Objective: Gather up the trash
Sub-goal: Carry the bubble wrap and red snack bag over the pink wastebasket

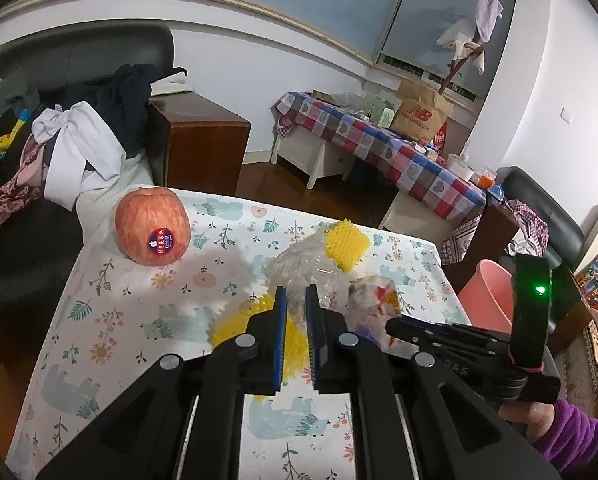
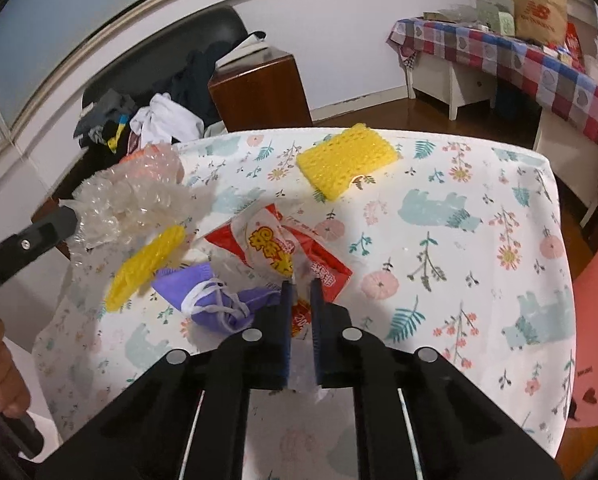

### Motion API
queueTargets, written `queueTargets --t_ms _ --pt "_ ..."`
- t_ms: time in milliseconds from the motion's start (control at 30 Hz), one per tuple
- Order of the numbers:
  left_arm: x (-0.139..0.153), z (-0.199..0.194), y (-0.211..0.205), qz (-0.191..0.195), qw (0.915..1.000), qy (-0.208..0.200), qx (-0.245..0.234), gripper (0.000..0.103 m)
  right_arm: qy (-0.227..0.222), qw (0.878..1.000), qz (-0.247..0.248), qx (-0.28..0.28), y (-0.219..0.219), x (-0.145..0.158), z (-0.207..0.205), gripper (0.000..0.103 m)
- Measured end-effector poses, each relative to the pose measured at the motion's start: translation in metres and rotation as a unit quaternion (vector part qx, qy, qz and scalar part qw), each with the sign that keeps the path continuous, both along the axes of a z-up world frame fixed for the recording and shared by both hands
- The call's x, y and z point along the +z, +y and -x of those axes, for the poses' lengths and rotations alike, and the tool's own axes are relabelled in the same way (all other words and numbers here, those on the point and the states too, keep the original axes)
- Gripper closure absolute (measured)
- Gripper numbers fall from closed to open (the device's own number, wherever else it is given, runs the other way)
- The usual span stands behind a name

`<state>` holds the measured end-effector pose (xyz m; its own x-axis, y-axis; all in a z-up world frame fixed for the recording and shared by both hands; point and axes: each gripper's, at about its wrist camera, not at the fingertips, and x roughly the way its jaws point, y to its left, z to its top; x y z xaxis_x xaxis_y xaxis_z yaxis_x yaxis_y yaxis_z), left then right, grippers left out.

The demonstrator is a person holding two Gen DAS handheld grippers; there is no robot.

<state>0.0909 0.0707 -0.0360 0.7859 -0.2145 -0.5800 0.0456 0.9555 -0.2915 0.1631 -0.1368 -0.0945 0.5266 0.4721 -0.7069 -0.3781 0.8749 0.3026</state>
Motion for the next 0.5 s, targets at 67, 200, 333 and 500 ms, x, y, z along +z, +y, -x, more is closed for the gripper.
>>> queueTargets --t_ms 67,200,333,500 --pt "0.003 0.002 -0.002 -0.001 1.0 -0.003 -0.001 0.094 -0.003 1.0 -0.012 -0.002 -0.006 0.004 0.005 0.095" --pt "0.009 0.005 -0.008 -0.002 1.0 -0.008 -0.005 0.094 -0.006 0.999 -0.048 -0.013 -0.023 0.016 0.018 0.095" --pt "0.014 0.008 -0.017 -0.003 0.9998 -0.013 -0.016 0.095 -0.017 0.997 -0.064 -0.031 -0.042 0.028 0.03 0.095" --pt "0.018 0.008 -0.038 -0.001 0.9991 -0.015 -0.041 0.094 -0.031 0.994 -0.081 -0.068 -0.078 0.039 0.046 0.095"
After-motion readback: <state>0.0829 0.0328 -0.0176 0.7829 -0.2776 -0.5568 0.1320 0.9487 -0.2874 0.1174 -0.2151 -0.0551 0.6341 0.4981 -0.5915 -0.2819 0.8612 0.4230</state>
